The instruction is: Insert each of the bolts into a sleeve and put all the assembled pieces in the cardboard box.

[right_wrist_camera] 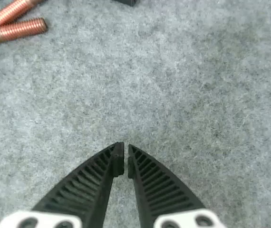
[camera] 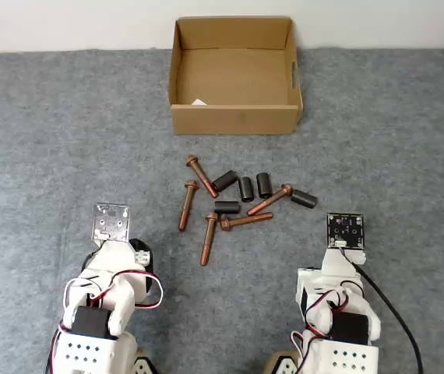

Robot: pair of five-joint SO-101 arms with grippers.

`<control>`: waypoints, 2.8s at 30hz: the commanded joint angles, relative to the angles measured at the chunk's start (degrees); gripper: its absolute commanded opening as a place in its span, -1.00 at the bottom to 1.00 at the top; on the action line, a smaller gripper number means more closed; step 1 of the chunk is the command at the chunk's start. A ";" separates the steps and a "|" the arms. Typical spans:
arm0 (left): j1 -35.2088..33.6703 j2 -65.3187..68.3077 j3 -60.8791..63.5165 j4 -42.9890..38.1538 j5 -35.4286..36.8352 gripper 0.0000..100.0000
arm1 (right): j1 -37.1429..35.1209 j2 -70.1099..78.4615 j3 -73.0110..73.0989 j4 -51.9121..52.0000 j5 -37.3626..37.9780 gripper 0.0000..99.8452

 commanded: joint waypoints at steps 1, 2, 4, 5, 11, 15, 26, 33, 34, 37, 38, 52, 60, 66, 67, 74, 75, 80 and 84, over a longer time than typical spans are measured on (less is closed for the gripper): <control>-0.35 -0.53 -0.31 -1.67 -0.53 -0.99 | 0.48 -0.57 0.79 0.31 0.62 -0.98; -0.35 -0.53 -0.31 -1.67 -0.53 -0.99 | 0.48 -0.57 0.79 0.31 0.62 -0.98; -0.35 -0.53 -0.31 -1.67 -0.53 -0.99 | 0.48 -0.57 0.79 0.31 0.62 -0.98; -0.35 -0.53 -0.31 -1.67 -0.53 -0.99 | 0.48 -0.57 0.79 0.31 0.62 -0.98; -0.35 -0.53 -0.31 -1.67 -0.53 -0.99 | 0.48 -0.57 0.79 0.31 0.62 -0.98; -0.35 -0.53 -0.31 -1.67 -0.53 -0.99 | 0.48 -0.57 0.79 0.31 0.62 -0.98; -0.35 -0.53 -0.31 -1.67 -0.53 -0.99 | 0.04 -0.57 0.79 0.22 0.35 -0.98; -0.35 -0.53 -0.31 -1.67 -0.53 -0.99 | 3.30 -0.13 -4.04 -2.24 6.68 -0.98; -0.35 -0.53 -0.31 -1.67 -0.53 -0.99 | 3.65 0.04 -5.98 -2.15 6.68 -0.98; -0.35 -0.53 -0.31 -1.67 -0.53 -0.99 | 3.56 0.13 -12.48 -1.98 6.86 -0.98; -0.35 -0.53 -0.31 -1.67 -0.53 -0.99 | 3.56 0.22 -14.51 -2.07 6.86 -0.98; -0.35 -0.53 -0.31 -1.67 -0.53 -0.99 | 2.42 47.96 -46.68 -2.24 26.73 -0.98; -0.35 -0.53 -0.31 -1.67 -0.53 -0.99 | 0.75 71.16 -63.21 -2.07 37.98 -0.84; -0.35 -0.53 -0.31 -1.67 -0.53 -0.99 | -1.36 85.67 -71.65 -1.98 39.56 -0.83; -0.35 -0.53 -0.31 -1.67 -0.53 -0.99 | -2.15 88.04 -72.70 -1.98 40.44 -0.82; -0.35 -0.53 -0.31 -1.67 -0.53 -0.99 | -6.46 103.16 -82.20 -1.98 41.23 -0.58; -0.35 -0.53 -0.31 -1.67 -0.53 -0.99 | -6.73 104.92 -83.96 -1.98 41.23 -0.57; -0.35 -0.53 -0.31 -1.67 -0.53 -0.99 | -6.81 112.57 -92.13 -1.89 43.52 -0.57; -0.35 -0.53 -0.31 -1.67 -0.53 -0.99 | -6.81 118.02 -96.44 -1.89 44.04 -0.58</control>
